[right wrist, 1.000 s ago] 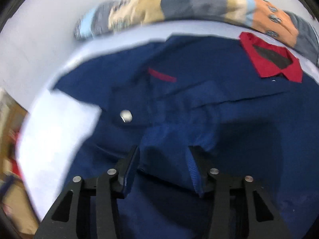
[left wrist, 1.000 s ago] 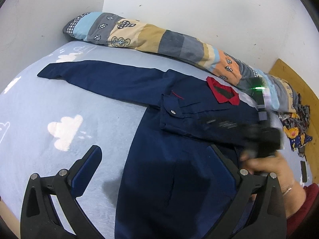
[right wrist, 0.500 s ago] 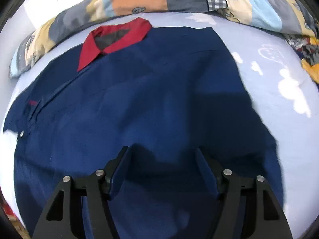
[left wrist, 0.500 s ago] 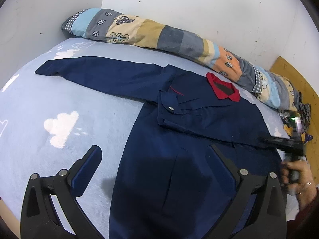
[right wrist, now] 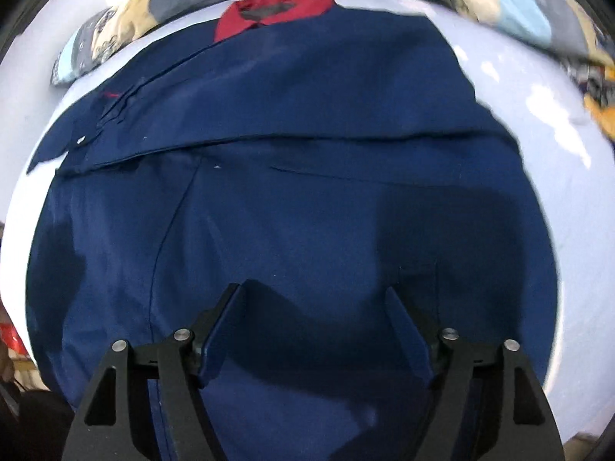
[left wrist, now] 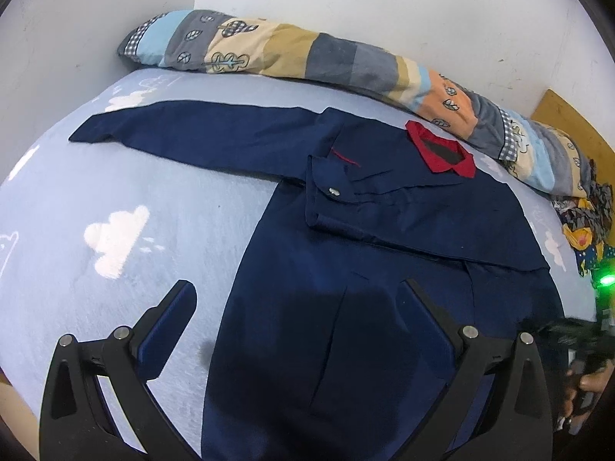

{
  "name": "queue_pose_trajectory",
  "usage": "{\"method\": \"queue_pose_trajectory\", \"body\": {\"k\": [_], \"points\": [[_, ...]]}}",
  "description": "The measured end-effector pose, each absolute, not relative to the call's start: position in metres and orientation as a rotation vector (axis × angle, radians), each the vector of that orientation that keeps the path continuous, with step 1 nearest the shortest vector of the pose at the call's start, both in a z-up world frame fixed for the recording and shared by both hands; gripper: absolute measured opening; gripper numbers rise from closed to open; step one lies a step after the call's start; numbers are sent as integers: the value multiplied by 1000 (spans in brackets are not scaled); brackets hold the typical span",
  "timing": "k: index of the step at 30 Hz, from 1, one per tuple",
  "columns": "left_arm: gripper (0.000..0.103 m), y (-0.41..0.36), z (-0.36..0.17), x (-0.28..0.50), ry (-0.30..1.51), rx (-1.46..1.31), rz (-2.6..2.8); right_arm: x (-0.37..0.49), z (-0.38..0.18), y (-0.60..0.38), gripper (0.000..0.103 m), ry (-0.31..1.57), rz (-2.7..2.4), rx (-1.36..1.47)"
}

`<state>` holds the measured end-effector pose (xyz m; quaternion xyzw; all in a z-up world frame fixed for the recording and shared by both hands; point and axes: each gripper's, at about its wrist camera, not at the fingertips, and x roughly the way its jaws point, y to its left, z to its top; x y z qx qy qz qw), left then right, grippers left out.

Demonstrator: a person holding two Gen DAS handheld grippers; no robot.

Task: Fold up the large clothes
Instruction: 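Carry the held sleeve across the jacket chest and open the right tool, then grasp the other sleeve cuff with the left tool and lift it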

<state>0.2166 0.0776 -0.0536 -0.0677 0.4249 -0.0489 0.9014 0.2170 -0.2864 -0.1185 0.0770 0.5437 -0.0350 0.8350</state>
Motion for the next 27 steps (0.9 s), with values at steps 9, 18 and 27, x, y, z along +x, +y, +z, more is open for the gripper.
{"method": "queue_pose_trajectory", "body": {"k": [9, 18, 27], "points": [[103, 76, -69, 224, 939, -156, -72, 221, -99, -275, 88, 1066, -33, 184], [103, 125, -74, 241, 932, -358, 15, 224, -76, -255, 71, 982, 31, 140], [101, 282, -78, 326, 863, -650, 211, 226, -73, -266, 76, 946, -1, 164]]}}
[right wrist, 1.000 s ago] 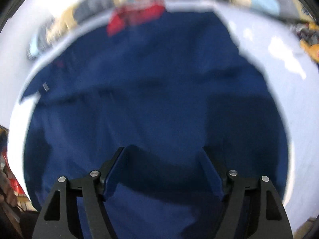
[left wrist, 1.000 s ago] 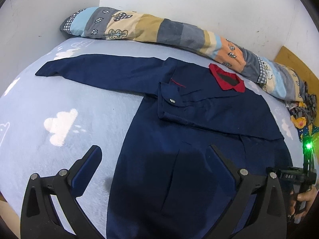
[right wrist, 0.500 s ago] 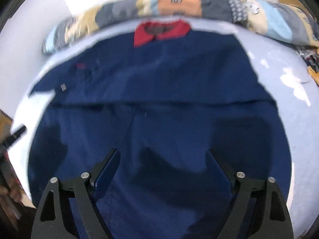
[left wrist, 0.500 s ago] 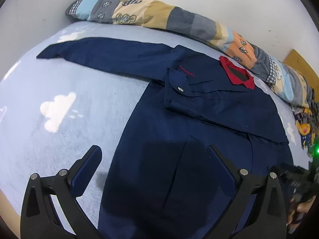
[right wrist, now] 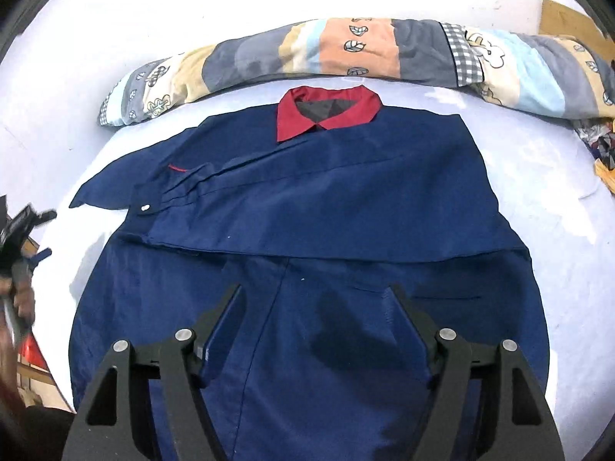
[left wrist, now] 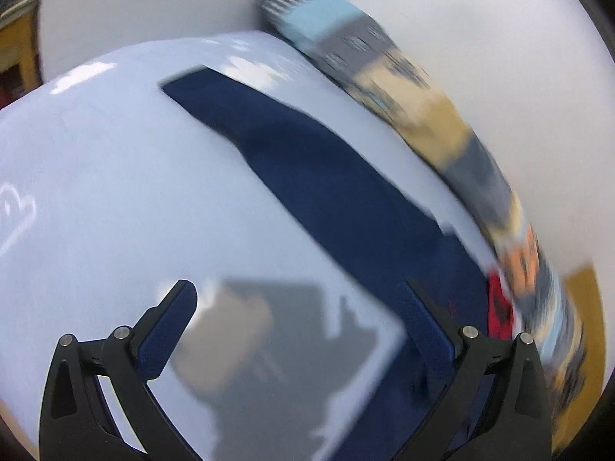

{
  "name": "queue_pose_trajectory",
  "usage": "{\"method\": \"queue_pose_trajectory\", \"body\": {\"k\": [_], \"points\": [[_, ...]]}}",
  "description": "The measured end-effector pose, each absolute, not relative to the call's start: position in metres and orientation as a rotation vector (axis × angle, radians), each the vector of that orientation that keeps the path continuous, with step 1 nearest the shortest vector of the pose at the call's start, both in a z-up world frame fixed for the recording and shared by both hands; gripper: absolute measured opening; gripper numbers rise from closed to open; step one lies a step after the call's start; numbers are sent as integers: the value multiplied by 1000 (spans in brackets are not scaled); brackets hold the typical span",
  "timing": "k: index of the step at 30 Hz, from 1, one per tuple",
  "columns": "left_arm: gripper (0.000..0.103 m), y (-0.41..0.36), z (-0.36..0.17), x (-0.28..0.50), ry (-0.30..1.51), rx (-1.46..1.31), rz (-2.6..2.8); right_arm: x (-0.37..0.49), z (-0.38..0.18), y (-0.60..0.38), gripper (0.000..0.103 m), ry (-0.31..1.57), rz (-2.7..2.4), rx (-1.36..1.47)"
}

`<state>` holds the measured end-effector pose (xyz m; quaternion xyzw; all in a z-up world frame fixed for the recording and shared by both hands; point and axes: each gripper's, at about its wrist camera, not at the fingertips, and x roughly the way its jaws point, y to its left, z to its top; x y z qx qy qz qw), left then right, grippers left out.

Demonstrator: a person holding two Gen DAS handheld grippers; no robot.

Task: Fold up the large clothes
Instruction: 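Grasp the other sleeve cuff with the left tool and lift it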

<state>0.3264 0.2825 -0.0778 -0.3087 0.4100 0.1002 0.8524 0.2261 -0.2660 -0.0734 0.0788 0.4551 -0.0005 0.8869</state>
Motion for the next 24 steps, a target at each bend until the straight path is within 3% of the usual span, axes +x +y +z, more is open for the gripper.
{"method": "queue_pose_trajectory", "body": {"k": [1, 3, 5, 13, 15, 18, 19, 20, 21, 24], "points": [[98, 299, -81, 335, 850, -690, 234, 225, -73, -265, 76, 947, -2, 153], [80, 336, -94, 356, 831, -818, 241, 229, -75, -268, 76, 948, -1, 146], [71, 362, -109, 377, 835, -927, 217, 233, -77, -269, 76, 959, -2, 145], [62, 411, -165, 423, 713, -1210, 207, 237, -83, -257, 76, 957, 2, 68], [55, 418, -175, 433, 657, -1260, 175, 239, -85, -255, 76, 950, 1, 60], [55, 427, -182, 448, 571, -1304, 108, 244, -88, -252, 76, 942, -11, 47], [50, 427, -181, 452, 555, -1300, 114, 245, -89, -251, 76, 938, -13, 42], [19, 429, -182, 456, 554, -1293, 131, 246, -89, -251, 76, 932, -16, 36], [0, 431, -184, 460, 566, -1295, 133, 247, -90, -251, 76, 927, -20, 32], [0, 428, -173, 461, 572, -1230, 151, 251, -90, -254, 76, 912, -46, 33]]}}
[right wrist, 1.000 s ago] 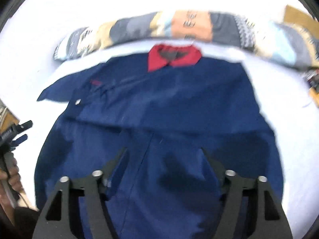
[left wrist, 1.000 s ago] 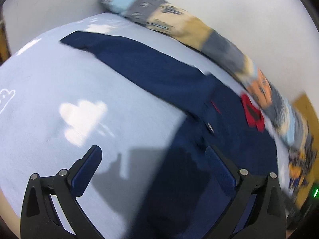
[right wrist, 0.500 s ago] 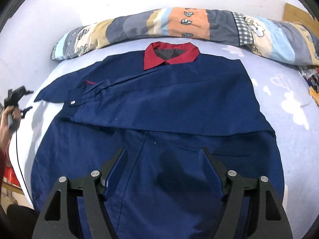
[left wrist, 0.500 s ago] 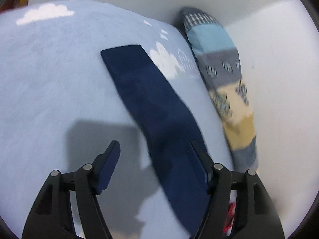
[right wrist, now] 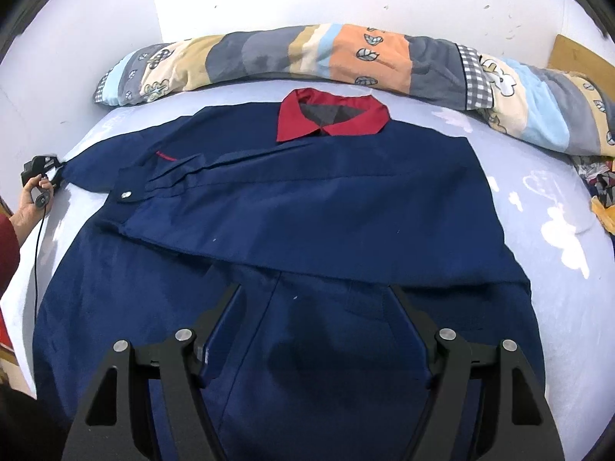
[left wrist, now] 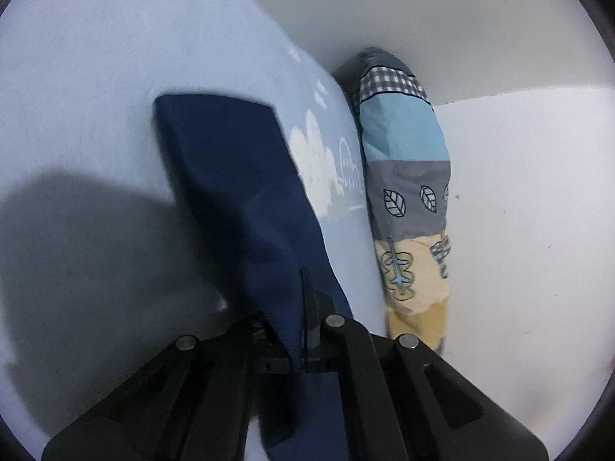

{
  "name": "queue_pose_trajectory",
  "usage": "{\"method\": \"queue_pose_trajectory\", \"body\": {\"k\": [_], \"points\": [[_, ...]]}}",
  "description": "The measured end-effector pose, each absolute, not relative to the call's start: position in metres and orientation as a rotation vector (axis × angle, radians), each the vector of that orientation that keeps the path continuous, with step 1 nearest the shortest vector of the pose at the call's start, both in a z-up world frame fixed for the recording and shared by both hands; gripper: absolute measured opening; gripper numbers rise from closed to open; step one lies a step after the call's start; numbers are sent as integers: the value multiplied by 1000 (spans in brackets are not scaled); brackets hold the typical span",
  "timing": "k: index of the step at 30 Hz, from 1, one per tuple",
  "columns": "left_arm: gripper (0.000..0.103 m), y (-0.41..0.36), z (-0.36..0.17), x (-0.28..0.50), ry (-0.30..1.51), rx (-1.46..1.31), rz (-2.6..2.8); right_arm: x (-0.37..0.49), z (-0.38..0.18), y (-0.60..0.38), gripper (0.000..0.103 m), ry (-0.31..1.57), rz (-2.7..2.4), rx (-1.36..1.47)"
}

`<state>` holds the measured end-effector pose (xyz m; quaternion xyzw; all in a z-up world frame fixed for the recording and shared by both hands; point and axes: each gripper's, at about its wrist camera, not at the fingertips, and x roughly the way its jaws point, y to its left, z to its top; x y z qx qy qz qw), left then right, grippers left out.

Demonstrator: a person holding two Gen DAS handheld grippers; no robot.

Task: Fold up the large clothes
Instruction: 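Grasp the other sleeve cuff with the left tool and lift it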

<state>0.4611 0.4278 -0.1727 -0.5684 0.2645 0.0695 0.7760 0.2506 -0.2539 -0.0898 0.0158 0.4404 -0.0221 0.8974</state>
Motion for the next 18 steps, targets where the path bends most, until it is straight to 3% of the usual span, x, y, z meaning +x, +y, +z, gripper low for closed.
{"method": "queue_pose_trajectory", "body": {"k": [10, 18], "points": [[0, 358, -30, 453, 561, -884, -10, 244, -65, -286, 76, 815, -115, 135], [0, 202, 100, 424, 555, -642, -238, 222, -29, -327, 75, 677, -186, 245]]}}
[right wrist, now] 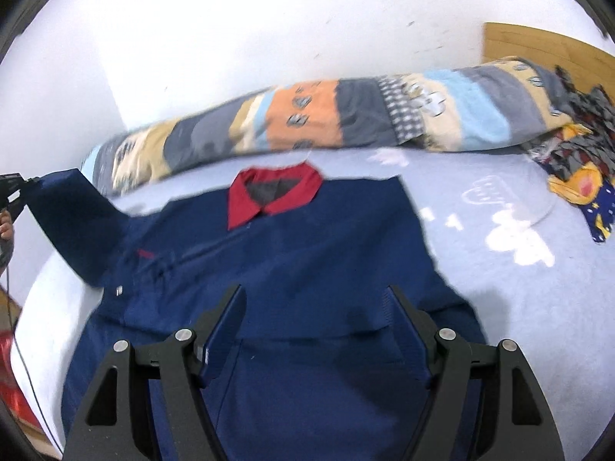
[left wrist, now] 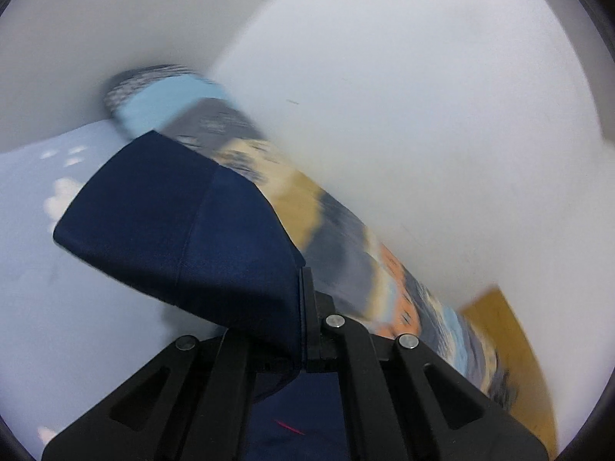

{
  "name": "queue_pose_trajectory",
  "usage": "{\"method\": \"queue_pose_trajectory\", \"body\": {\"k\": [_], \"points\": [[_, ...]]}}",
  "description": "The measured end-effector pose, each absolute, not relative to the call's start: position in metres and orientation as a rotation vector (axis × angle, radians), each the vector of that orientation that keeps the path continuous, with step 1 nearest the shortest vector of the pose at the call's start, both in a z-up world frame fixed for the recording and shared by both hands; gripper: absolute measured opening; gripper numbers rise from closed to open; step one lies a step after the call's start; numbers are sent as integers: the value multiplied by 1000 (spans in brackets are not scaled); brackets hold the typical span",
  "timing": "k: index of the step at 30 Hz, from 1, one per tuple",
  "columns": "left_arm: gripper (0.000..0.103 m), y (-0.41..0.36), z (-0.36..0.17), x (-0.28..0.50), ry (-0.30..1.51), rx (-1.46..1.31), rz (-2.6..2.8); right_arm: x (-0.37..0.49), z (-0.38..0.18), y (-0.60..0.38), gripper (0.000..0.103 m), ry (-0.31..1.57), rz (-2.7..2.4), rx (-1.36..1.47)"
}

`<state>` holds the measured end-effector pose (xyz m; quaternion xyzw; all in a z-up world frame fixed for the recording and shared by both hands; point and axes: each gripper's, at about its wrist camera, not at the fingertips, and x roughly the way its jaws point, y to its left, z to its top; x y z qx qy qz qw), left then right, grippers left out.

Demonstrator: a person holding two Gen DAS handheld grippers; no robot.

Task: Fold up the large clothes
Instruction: 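Grasp the other sleeve cuff with the left tool and lift it, then lay the held sleeve across the jacket chest and open the left tool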

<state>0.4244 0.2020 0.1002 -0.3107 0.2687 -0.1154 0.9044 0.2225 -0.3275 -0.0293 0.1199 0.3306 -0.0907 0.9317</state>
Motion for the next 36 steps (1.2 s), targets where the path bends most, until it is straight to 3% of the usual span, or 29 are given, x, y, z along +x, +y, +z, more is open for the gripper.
{"method": "queue_pose_trajectory", "body": {"k": [5, 8, 15, 17, 19, 22, 23, 24, 25, 28, 36], "points": [[0, 60, 133, 394, 603, -508, -388, 198, -10, -361, 76, 594, -225, 321], [0, -30, 120, 378, 643, -392, -408, 182, 1, -382, 76, 550, -257, 363], [2, -224, 2, 330, 832, -126, -492, 153, 13, -432, 77, 492, -324, 470], [5, -266, -37, 318, 883, -22, -478, 149, 13, -441, 77, 489, -335, 491], [16, -290, -71, 308, 943, 93, -427, 147, 13, -448, 77, 487, -341, 509], [20, -294, -83, 297, 931, 212, -413, 145, 14, -454, 77, 482, -337, 513], [37, -290, -78, 294, 933, 219, -442, 145, 14, -454, 77, 480, -340, 510], [60, -287, -74, 292, 940, 208, -474, 145, 15, -455, 77, 475, -342, 510], [66, -278, -63, 290, 926, 188, -509, 144, 15, -455, 77, 472, -339, 513], [74, -243, -40, 287, 849, 177, -554, 146, 14, -454, 77, 474, -338, 524], [74, -140, -28, 318, 842, 171, -426, 164, 7, -436, 77, 514, -312, 487]]}}
